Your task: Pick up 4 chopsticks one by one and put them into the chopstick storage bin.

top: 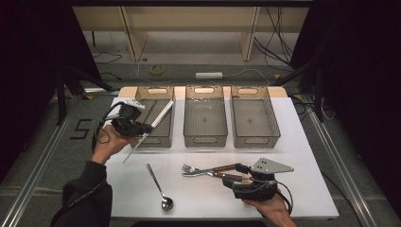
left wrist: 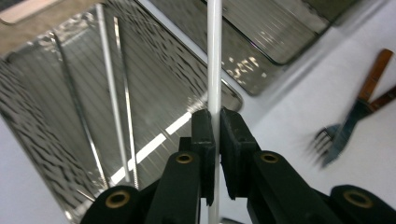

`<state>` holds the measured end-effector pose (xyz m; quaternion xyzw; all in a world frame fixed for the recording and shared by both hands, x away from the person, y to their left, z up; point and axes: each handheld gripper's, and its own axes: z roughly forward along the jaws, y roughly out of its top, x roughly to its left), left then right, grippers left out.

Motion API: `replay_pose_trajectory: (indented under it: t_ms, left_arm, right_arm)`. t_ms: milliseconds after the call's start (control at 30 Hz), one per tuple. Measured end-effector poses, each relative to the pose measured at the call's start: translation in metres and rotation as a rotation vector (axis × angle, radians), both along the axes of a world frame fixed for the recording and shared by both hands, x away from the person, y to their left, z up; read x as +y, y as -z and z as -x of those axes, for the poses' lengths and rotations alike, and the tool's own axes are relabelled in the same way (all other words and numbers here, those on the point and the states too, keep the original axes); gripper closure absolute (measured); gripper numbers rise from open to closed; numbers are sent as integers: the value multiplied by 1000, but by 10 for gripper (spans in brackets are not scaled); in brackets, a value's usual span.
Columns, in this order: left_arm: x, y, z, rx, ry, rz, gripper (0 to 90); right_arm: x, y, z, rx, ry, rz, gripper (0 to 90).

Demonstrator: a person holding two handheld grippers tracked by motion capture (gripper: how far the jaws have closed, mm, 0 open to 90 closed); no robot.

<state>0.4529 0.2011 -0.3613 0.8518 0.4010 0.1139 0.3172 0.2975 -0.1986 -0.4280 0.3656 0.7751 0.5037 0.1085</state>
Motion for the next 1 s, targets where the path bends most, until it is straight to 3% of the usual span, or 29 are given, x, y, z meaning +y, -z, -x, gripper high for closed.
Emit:
replay_pose_trajectory:
  t_ms: [533, 767, 1000]
  left_arm:
    - [-2, -21, -38, -66, -68, -15, 841]
    - [2, -23, -52, -88, -107, 5, 841]
    - [4, -25, -65, -96, -128, -6, 841]
  right_arm:
    - [0, 1, 0, 3, -3, -2, 308]
    - [0, 1, -1, 6, -4, -5, 308]
    - [0, 1, -2, 7, -7, -6, 308]
